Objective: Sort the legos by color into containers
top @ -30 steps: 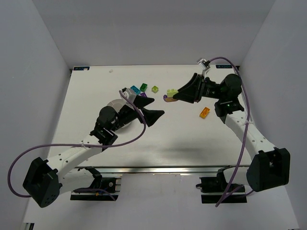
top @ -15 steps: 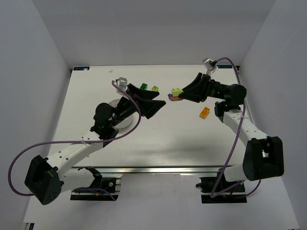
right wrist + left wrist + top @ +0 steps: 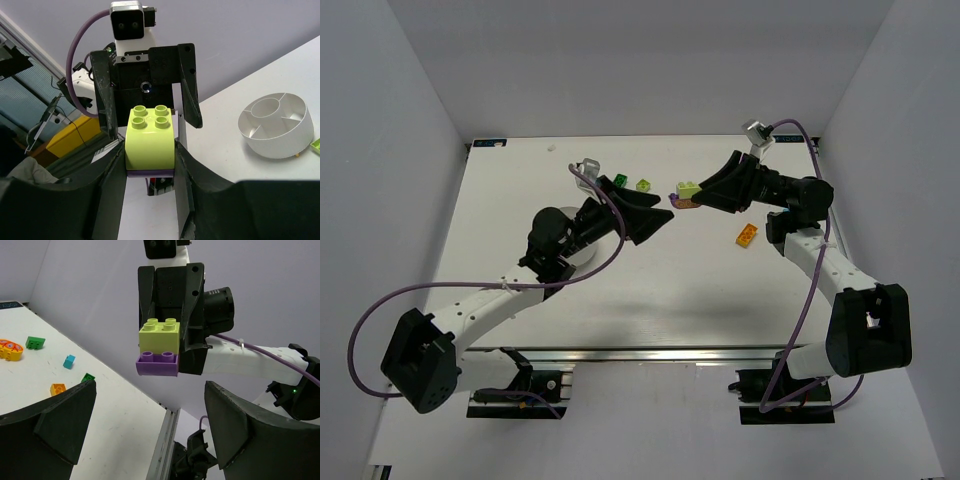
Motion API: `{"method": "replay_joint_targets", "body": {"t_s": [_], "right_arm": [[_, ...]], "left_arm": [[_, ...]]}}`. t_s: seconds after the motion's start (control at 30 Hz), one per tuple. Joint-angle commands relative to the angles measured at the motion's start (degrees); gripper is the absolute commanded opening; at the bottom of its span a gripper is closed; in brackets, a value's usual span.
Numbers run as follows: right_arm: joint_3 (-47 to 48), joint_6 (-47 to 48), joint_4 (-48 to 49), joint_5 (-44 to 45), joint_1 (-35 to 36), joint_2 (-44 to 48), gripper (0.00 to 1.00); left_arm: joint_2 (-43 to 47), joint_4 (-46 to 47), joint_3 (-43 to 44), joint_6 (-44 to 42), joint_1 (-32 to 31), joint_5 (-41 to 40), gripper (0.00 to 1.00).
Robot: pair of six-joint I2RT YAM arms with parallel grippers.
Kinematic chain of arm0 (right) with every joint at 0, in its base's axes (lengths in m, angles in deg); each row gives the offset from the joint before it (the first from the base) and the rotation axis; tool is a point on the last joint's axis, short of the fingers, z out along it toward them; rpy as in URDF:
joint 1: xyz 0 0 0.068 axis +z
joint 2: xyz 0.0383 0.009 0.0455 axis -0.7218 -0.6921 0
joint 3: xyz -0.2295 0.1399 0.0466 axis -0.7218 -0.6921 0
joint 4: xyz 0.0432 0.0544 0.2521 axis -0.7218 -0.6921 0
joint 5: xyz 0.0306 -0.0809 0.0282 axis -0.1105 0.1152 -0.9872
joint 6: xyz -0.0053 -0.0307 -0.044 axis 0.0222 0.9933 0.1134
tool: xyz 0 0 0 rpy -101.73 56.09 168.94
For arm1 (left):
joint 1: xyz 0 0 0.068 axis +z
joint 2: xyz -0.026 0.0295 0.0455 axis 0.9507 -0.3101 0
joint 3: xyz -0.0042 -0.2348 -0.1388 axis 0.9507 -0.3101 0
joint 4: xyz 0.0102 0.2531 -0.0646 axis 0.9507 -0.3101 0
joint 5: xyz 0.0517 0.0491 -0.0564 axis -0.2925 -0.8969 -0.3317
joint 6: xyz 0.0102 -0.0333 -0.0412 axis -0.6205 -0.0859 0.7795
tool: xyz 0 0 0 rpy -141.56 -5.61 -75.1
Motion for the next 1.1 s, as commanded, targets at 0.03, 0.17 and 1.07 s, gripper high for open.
{"method": "replay_joint_targets", "body": {"t_s": [0.03,0.17,1.07], "right_arm": [[0.27,-0.33,7.59,1.55,0.62,1.11,0.02],[0.1,-0.51,8.11,1.81,0.71,1.11,0.02],[-0.78,4.59,3.72,2.87,3.88,1.11,0.02]], "left_arm": [[-0.49,2.19,2.91,0.15,0.18,1.23,0.98],[-1.8,2.28,4.22,0.24,0.18,2.2,0.97],[-4.62,4.3,5.2,1.29,0.18,3.69,0.77]]}}
